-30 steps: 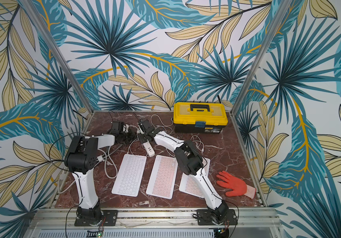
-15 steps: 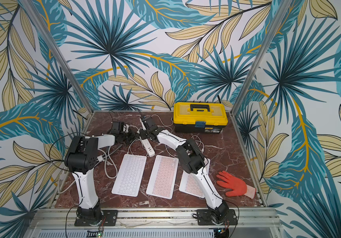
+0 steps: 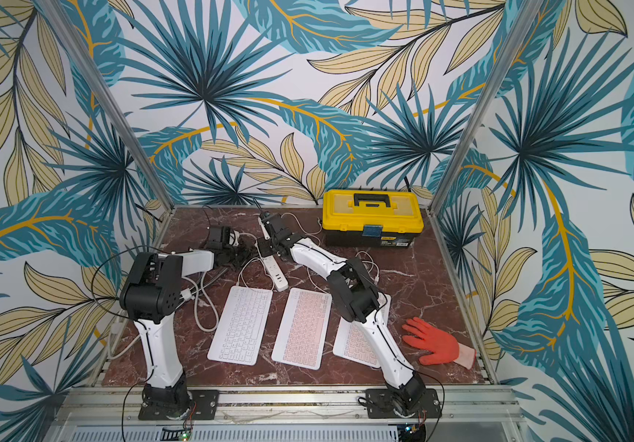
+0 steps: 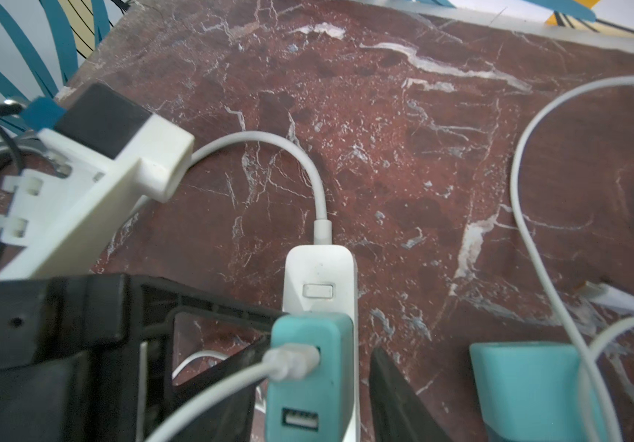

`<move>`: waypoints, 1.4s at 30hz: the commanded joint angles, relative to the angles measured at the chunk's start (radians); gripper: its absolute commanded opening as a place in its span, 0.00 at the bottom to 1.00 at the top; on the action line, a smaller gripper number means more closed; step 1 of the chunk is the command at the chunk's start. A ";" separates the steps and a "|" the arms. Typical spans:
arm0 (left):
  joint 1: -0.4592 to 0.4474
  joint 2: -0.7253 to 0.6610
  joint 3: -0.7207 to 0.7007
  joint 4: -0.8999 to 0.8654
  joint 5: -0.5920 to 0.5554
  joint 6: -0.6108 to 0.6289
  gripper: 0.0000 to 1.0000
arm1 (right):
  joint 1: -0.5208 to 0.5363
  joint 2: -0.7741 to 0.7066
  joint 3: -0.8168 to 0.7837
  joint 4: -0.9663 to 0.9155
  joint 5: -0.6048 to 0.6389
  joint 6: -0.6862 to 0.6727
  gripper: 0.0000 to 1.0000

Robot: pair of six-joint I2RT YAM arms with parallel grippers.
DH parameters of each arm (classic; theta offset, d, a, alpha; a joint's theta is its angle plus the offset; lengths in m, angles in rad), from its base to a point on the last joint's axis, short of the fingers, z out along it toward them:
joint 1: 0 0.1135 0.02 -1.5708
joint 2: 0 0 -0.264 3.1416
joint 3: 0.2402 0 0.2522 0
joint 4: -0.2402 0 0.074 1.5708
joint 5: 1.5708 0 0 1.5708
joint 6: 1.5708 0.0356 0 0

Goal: Unplug the wireless keyboard
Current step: Remove the plug from the socket.

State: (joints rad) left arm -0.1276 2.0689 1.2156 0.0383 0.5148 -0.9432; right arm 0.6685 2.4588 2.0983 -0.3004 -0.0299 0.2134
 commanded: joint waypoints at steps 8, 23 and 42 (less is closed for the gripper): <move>-0.051 0.080 -0.073 -0.233 -0.036 0.013 0.21 | 0.013 0.059 0.034 -0.073 0.026 0.038 0.49; -0.053 0.077 -0.082 -0.233 -0.035 0.014 0.22 | 0.015 0.173 0.246 -0.218 -0.007 0.052 0.37; -0.053 0.073 -0.083 -0.234 -0.038 0.012 0.22 | 0.019 0.135 0.210 -0.248 0.021 0.056 0.35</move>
State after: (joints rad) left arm -0.1303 2.0659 1.2083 0.0483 0.5079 -0.9432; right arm 0.6750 2.5999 2.3394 -0.4911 0.0006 0.2672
